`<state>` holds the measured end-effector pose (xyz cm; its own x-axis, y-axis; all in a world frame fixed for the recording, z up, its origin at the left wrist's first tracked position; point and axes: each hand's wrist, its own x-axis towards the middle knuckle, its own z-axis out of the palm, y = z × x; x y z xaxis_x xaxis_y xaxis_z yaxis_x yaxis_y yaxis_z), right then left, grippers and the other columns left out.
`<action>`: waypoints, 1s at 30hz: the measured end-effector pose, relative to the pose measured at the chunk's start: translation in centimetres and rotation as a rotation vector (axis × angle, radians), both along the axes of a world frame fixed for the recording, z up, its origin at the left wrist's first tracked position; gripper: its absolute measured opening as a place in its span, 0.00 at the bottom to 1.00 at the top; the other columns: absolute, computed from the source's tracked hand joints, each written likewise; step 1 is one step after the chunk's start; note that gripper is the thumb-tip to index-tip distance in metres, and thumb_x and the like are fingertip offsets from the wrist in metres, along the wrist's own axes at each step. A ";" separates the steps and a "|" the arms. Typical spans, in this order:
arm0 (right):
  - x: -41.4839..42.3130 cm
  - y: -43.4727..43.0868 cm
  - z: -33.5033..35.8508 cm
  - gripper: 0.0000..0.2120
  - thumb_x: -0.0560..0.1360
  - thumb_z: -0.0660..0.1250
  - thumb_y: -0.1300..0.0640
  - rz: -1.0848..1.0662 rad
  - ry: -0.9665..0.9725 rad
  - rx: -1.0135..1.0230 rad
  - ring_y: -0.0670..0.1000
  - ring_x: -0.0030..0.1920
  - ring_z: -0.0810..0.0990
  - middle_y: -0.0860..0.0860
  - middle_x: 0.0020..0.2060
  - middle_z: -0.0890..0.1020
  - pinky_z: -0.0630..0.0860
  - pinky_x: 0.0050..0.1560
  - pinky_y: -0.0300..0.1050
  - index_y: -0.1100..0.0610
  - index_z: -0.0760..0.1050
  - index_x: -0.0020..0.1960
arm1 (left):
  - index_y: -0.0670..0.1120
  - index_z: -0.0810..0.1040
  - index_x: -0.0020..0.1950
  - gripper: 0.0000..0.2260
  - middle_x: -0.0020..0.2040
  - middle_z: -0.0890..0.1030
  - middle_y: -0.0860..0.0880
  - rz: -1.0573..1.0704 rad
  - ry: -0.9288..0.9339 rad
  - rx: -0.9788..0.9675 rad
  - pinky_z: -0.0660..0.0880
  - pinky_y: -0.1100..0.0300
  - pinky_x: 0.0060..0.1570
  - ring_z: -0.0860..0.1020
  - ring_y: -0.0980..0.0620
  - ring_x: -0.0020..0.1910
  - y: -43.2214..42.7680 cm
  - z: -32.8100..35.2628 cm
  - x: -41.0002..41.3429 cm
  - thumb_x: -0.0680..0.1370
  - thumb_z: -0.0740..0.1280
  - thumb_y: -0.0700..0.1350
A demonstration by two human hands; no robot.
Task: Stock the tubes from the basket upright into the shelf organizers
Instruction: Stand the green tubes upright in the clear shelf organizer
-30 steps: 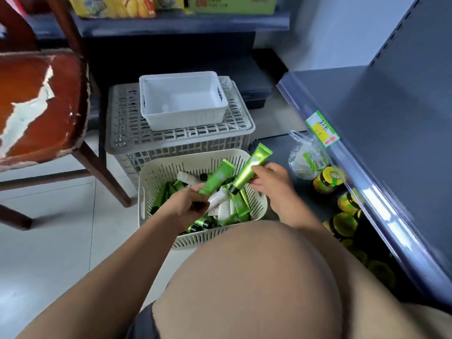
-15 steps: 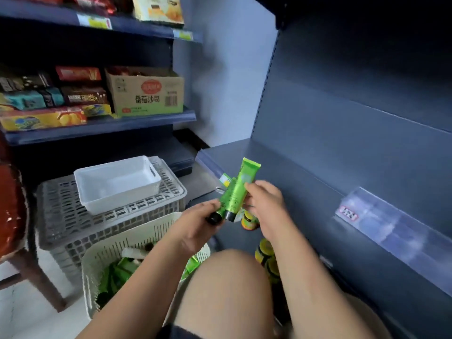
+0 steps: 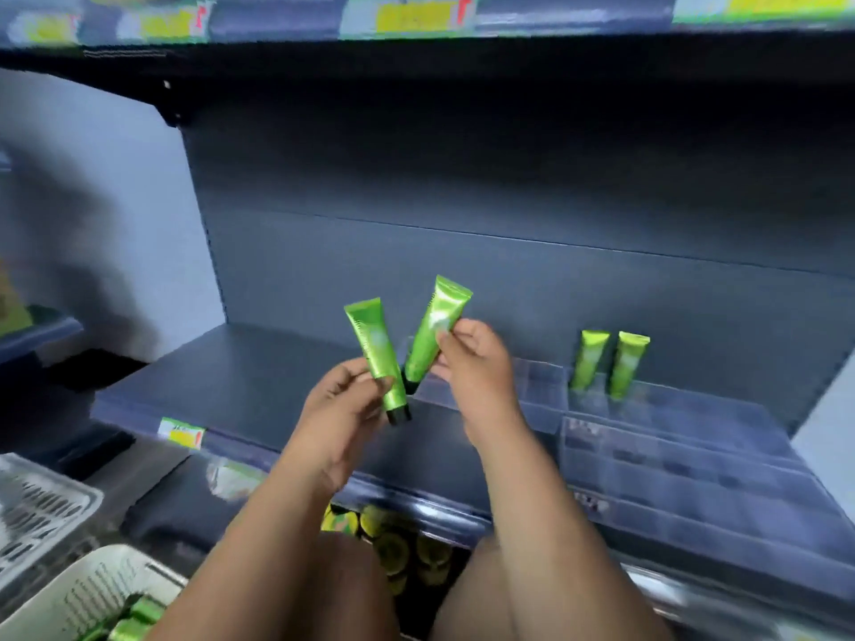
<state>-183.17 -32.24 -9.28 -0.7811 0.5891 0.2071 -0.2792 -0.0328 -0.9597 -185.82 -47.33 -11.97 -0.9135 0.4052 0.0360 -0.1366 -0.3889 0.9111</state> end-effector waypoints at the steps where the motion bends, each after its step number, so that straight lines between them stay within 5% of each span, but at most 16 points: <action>1: 1.0 1.5 -0.2 0.07 0.80 0.67 0.64 -0.030 -0.001 -0.007 0.57 0.45 0.82 0.56 0.42 0.85 0.81 0.54 0.64 0.54 0.78 0.46 | 0.40 0.79 0.61 0.11 0.51 0.81 0.39 -0.027 0.003 -0.005 0.75 0.52 0.48 0.79 0.45 0.46 1.7 0.3 0.3 0.79 0.66 0.34; 4: 3.5 5.6 -1.0 0.06 0.80 0.67 0.63 -0.137 -0.011 0.006 0.58 0.45 0.83 0.58 0.44 0.84 0.80 0.55 0.67 0.54 0.78 0.46 | 0.39 0.79 0.62 0.11 0.52 0.83 0.41 -0.110 0.029 -0.020 0.77 0.48 0.54 0.81 0.43 0.50 6.4 0.5 1.0 0.80 0.66 0.35; 7: 5.3 8.8 -1.0 0.01 0.76 0.68 0.56 -0.258 -0.012 0.074 0.61 0.50 0.85 0.57 0.46 0.85 0.82 0.54 0.64 0.52 0.78 0.46 | 0.42 0.81 0.58 0.09 0.50 0.85 0.45 -0.160 0.107 -0.072 0.80 0.53 0.50 0.82 0.47 0.50 10.1 0.3 1.3 0.81 0.65 0.35; 10: 6.4 11.7 -1.0 0.06 0.73 0.68 0.51 -0.369 -0.010 0.102 0.61 0.49 0.85 0.57 0.45 0.85 0.82 0.53 0.64 0.52 0.78 0.46 | 0.44 0.81 0.59 0.11 0.48 0.85 0.48 -0.177 0.163 -0.105 0.78 0.53 0.55 0.82 0.49 0.50 13.3 -0.3 1.4 0.81 0.65 0.33; 14: 8.2 14.1 -0.8 0.03 0.78 0.69 0.59 -0.510 0.053 0.115 0.56 0.44 0.82 0.61 0.45 0.83 0.80 0.53 0.64 0.54 0.76 0.47 | 0.44 0.81 0.59 0.13 0.48 0.84 0.44 -0.222 0.246 -0.141 0.78 0.46 0.59 0.80 0.49 0.49 17.7 -1.3 2.1 0.80 0.64 0.31; 19: 11.1 17.5 -2.0 0.04 0.80 0.66 0.60 -0.580 0.047 0.070 0.56 0.46 0.84 0.54 0.42 0.85 0.81 0.54 0.66 0.58 0.78 0.53 | 0.47 0.82 0.57 0.13 0.43 0.86 0.52 -0.279 0.338 -0.127 0.80 0.62 0.46 0.82 0.56 0.42 22.5 -1.0 1.6 0.79 0.66 0.32; 23: 12.5 19.4 -2.6 0.02 0.78 0.66 0.58 -0.685 0.081 0.001 0.54 0.43 0.77 0.55 0.38 0.75 0.78 0.57 0.69 0.56 0.76 0.49 | 0.46 0.83 0.57 0.11 0.44 0.87 0.51 -0.268 0.258 -0.134 0.81 0.57 0.50 0.83 0.54 0.45 24.1 -2.1 1.1 0.79 0.68 0.34; 26: 12.9 20.4 -3.2 0.07 0.80 0.64 0.63 -0.739 0.107 -0.044 0.53 0.44 0.76 0.55 0.40 0.74 0.80 0.58 0.64 0.54 0.74 0.45 | 0.47 0.83 0.56 0.09 0.48 0.87 0.48 -0.251 0.204 -0.137 0.79 0.49 0.53 0.83 0.49 0.47 25.4 -2.4 0.6 0.79 0.70 0.36; 30: 13.6 21.8 -4.2 0.08 0.82 0.63 0.64 -0.770 0.131 -0.055 0.53 0.45 0.80 0.56 0.41 0.76 0.84 0.55 0.53 0.55 0.74 0.46 | 0.49 0.82 0.52 0.09 0.43 0.87 0.52 -0.272 0.238 -0.127 0.78 0.59 0.43 0.82 0.55 0.42 28.0 -2.4 1.2 0.78 0.72 0.35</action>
<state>-169.54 -10.48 -13.48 -0.1195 0.9671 0.2245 -0.3535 0.1698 -0.9199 -184.60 -19.30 -14.38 -0.7442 0.6466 0.1677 0.0018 -0.2491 0.9685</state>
